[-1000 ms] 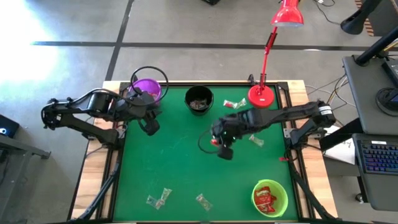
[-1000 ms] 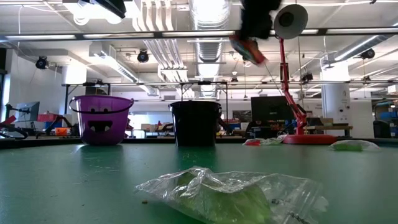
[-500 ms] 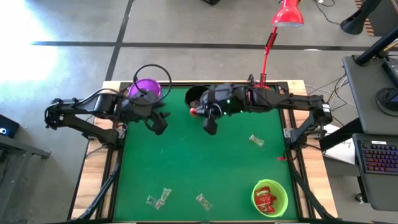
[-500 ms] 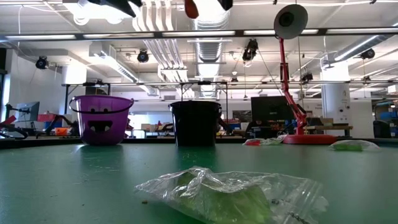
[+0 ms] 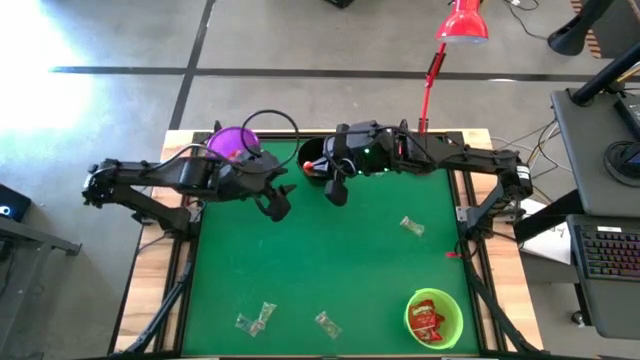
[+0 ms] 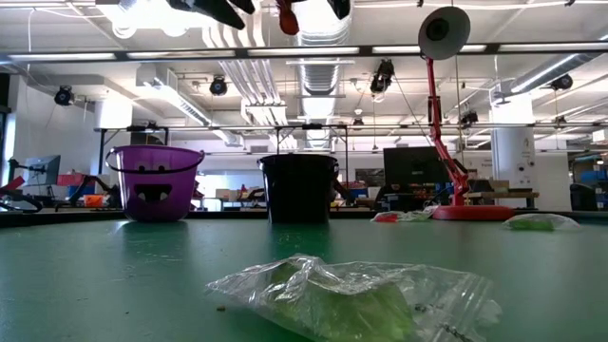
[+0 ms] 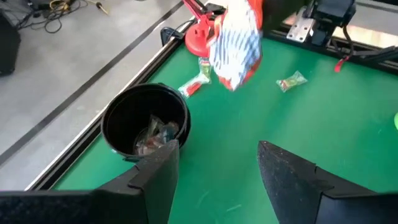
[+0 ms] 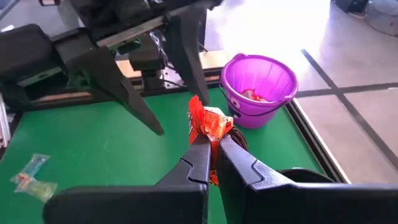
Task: Sort candy
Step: Put the orange chocolate bar into the purple bucket
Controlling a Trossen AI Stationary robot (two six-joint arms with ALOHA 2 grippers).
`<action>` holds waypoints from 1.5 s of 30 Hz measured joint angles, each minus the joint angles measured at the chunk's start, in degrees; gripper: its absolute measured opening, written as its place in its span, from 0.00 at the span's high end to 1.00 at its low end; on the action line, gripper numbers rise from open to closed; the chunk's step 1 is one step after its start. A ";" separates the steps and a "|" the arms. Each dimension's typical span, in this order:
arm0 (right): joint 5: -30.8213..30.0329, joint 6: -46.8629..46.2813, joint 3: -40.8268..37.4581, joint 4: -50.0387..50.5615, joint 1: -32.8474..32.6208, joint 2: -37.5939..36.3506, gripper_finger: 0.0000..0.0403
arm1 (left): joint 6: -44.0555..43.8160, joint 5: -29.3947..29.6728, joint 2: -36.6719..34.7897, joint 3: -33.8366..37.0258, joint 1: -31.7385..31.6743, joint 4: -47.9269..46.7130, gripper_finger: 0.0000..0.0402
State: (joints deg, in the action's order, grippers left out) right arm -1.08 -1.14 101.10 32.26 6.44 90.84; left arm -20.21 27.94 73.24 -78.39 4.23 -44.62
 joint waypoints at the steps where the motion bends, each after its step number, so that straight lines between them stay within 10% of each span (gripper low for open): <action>1: 0.02 0.30 -0.01 -0.03 -0.02 0.05 0.98 | 0.07 0.00 0.44 0.00 0.00 0.75 0.50; 25: 0.04 2.35 -0.02 -2.97 -0.02 0.36 0.98 | 8.64 -3.55 4.40 -0.02 -5.36 13.40 0.52; 45: -0.02 2.51 -0.02 -2.81 0.00 0.36 0.98 | 12.70 -6.62 4.38 -0.02 -6.49 15.12 0.98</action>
State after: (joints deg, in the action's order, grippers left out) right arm -1.10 1.37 101.08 29.45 6.44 91.20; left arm -7.51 21.32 77.62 -78.41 -2.26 -29.50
